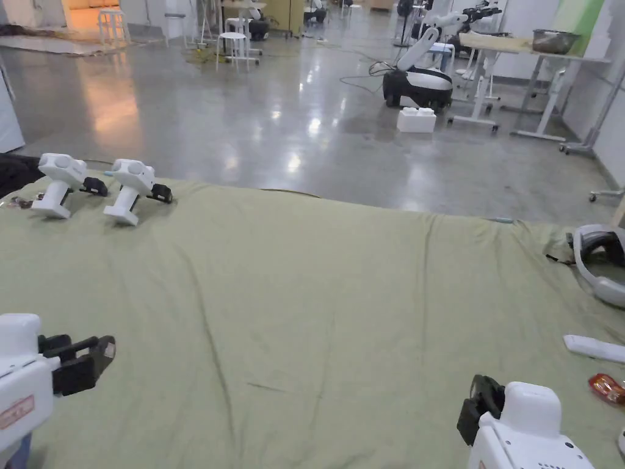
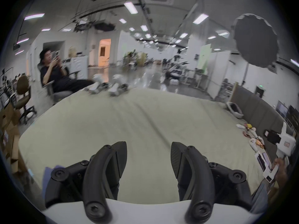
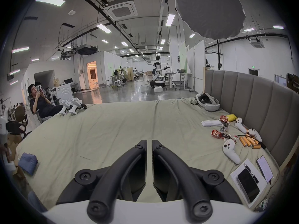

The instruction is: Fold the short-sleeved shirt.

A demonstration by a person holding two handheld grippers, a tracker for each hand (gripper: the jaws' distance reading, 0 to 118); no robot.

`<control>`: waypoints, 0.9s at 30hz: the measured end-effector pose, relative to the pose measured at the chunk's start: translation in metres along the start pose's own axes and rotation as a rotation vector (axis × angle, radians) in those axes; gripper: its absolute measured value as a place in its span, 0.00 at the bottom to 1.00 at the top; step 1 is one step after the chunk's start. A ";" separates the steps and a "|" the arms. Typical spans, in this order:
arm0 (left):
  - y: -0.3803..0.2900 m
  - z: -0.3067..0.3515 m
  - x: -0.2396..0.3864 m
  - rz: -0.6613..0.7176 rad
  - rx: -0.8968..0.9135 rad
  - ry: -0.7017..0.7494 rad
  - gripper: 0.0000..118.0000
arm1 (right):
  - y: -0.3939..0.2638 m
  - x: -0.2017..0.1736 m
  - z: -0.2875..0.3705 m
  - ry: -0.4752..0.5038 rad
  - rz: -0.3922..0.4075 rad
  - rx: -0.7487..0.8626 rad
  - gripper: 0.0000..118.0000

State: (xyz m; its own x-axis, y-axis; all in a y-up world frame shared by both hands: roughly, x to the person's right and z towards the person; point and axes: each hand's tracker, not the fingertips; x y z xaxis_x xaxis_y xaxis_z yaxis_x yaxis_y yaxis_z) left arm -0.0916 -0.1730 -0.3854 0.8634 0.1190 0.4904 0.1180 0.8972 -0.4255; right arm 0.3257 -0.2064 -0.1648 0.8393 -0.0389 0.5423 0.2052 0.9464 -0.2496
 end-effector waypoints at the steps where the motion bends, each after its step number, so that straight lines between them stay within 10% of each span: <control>1: -0.005 -0.004 0.025 -0.018 0.027 -0.014 0.56 | 0.002 -0.002 0.000 -0.001 0.010 0.009 0.07; 9: -0.020 -0.031 0.119 -0.097 0.192 0.064 0.54 | 0.010 -0.020 0.000 -0.023 0.053 0.067 0.07; 13: -0.029 -0.028 0.155 -0.148 0.227 0.093 0.19 | 0.009 -0.025 0.003 -0.017 0.043 0.082 0.07; 18: -0.032 -0.022 0.171 -0.125 0.252 0.104 0.04 | 0.009 -0.030 0.010 -0.007 0.045 0.098 0.07; 27: -0.030 -0.010 0.176 -0.113 0.276 0.088 0.02 | 0.010 -0.027 0.016 -0.011 0.027 0.123 0.07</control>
State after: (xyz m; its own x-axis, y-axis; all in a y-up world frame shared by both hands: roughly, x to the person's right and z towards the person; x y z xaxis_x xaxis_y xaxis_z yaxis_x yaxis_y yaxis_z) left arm 0.0615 -0.1832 -0.2945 0.8929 -0.0149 0.4500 0.0888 0.9857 -0.1435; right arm 0.2967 -0.1904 -0.1689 0.8378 -0.0098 0.5460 0.1184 0.9793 -0.1642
